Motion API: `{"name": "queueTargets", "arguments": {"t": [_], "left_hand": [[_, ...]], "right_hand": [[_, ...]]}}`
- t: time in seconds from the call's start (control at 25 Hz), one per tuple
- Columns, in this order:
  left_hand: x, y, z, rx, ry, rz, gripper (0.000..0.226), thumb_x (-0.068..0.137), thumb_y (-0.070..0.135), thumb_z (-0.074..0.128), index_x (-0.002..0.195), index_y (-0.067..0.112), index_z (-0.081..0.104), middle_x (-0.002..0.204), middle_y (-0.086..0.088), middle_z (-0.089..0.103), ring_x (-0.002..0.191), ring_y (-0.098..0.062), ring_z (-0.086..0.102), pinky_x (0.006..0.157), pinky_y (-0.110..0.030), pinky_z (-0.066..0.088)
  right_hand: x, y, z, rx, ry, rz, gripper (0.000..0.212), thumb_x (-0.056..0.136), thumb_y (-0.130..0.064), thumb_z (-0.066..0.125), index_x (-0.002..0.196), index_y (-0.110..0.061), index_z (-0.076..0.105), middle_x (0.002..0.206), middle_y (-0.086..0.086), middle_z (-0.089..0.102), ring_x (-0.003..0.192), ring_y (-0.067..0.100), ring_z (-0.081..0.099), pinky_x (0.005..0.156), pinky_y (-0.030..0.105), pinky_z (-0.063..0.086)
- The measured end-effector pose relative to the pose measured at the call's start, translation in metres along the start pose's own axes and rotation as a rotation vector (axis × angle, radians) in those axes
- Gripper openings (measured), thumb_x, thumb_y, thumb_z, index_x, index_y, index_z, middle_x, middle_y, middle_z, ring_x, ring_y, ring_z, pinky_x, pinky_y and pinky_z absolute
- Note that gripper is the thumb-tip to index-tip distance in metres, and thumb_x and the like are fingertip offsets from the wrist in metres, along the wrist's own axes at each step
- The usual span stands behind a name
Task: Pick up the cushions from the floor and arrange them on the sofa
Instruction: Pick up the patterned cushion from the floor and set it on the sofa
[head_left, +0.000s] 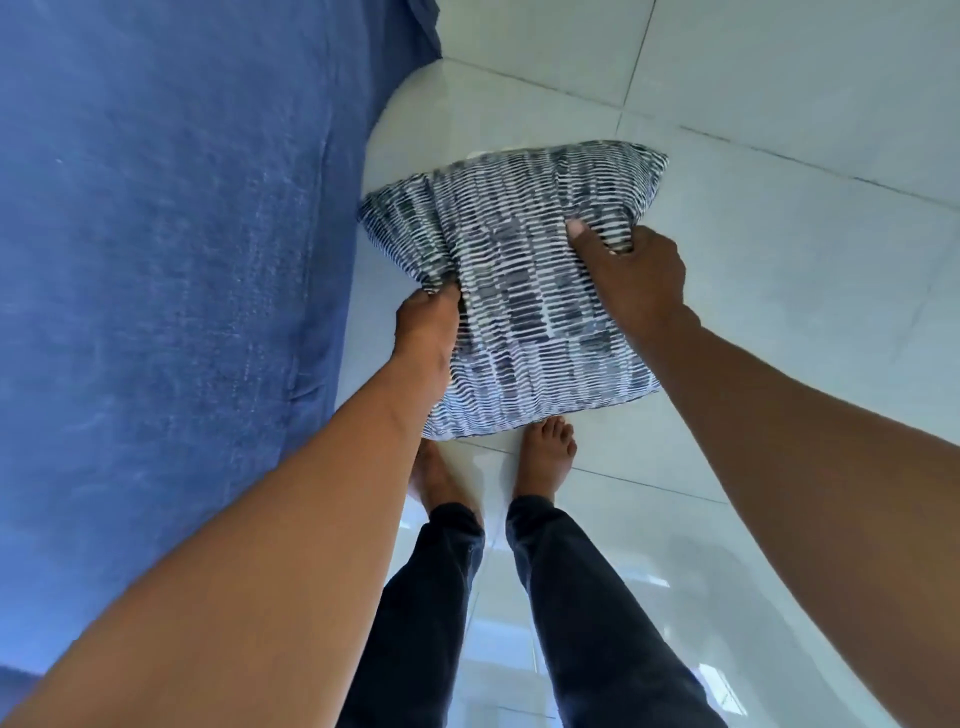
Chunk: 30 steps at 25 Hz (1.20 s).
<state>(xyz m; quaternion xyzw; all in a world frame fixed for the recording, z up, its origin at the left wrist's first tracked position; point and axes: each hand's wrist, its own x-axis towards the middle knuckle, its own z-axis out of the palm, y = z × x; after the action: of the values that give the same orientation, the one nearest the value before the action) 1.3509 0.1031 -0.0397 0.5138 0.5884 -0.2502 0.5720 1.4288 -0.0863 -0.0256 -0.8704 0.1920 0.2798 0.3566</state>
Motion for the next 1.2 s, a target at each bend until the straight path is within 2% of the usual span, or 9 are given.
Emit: {"name": "queueTargets", "arguments": {"t": [0.16, 0.24, 0.36, 0.48, 0.6, 0.92, 1.2], "left_hand": [[-0.086, 0.017, 0.004, 0.033, -0.04, 0.062, 0.031, 0.1, 0.031, 0.06, 0.114, 0.007, 0.073, 0.112, -0.01, 0.078, 0.104, -0.031, 0.074, 0.093, -0.045, 0.062], [-0.132, 0.029, 0.001, 0.03, -0.058, 0.098, 0.027, 0.1, 0.031, 0.062, 0.113, 0.009, 0.072, 0.111, -0.01, 0.078, 0.102, -0.03, 0.074, 0.091, -0.044, 0.063], [-0.184, 0.044, -0.009, 0.041, -0.064, 0.168, 0.026, 0.097, 0.032, 0.066, 0.113, 0.012, 0.072, 0.11, -0.008, 0.079, 0.102, -0.029, 0.075, 0.094, -0.046, 0.062], [-0.241, 0.063, -0.029, 0.082, -0.036, 0.219, 0.023, 0.093, 0.037, 0.068, 0.103, 0.016, 0.068, 0.106, -0.008, 0.078, 0.099, -0.029, 0.075, 0.094, -0.048, 0.062], [-0.295, 0.081, -0.058, 0.037, -0.019, 0.236, 0.035, 0.087, 0.04, 0.072, 0.108, 0.012, 0.071, 0.104, -0.009, 0.08, 0.096, -0.031, 0.077, 0.092, -0.051, 0.063], [-0.404, 0.102, -0.134, -0.111, 0.068, 0.363, 0.037, 0.094, 0.037, 0.068, 0.12, 0.011, 0.068, 0.111, -0.008, 0.078, 0.099, -0.029, 0.076, 0.094, -0.049, 0.062], [-0.461, 0.099, -0.187, -0.298, 0.105, 0.488, 0.024, 0.097, 0.029, 0.071, 0.113, 0.012, 0.073, 0.108, -0.009, 0.081, 0.098, -0.03, 0.078, 0.094, -0.05, 0.063]], "right_hand": [[-0.058, -0.022, -0.064, 0.062, 0.072, 0.023, 0.059, 0.082, -0.073, 0.068, 0.096, -0.017, 0.075, 0.09, -0.004, 0.076, 0.092, 0.019, 0.074, 0.083, 0.031, 0.057], [-0.09, -0.038, -0.1, 0.089, 0.105, 0.034, 0.054, 0.084, -0.071, 0.069, 0.095, -0.018, 0.072, 0.087, -0.008, 0.073, 0.092, 0.018, 0.072, 0.083, 0.029, 0.055], [-0.13, -0.061, -0.138, 0.098, 0.159, 0.037, 0.051, 0.084, -0.071, 0.069, 0.095, -0.021, 0.07, 0.091, -0.007, 0.073, 0.096, 0.019, 0.071, 0.09, 0.034, 0.056], [-0.174, -0.088, -0.172, 0.126, 0.175, 0.009, 0.053, 0.085, -0.072, 0.067, 0.096, -0.02, 0.069, 0.092, -0.008, 0.072, 0.097, 0.019, 0.071, 0.091, 0.035, 0.056], [-0.217, -0.123, -0.199, 0.154, 0.19, -0.017, 0.059, 0.084, -0.073, 0.067, 0.103, -0.017, 0.071, 0.099, -0.004, 0.075, 0.099, 0.02, 0.071, 0.094, 0.04, 0.057], [-0.309, -0.214, -0.229, 0.203, 0.128, -0.151, 0.057, 0.086, -0.071, 0.067, 0.106, -0.018, 0.07, 0.101, -0.002, 0.075, 0.1, 0.022, 0.071, 0.094, 0.041, 0.056], [-0.356, -0.263, -0.238, 0.204, 0.033, -0.308, 0.053, 0.088, -0.068, 0.067, 0.109, -0.02, 0.071, 0.102, -0.003, 0.076, 0.098, 0.021, 0.072, 0.091, 0.036, 0.056]]}}
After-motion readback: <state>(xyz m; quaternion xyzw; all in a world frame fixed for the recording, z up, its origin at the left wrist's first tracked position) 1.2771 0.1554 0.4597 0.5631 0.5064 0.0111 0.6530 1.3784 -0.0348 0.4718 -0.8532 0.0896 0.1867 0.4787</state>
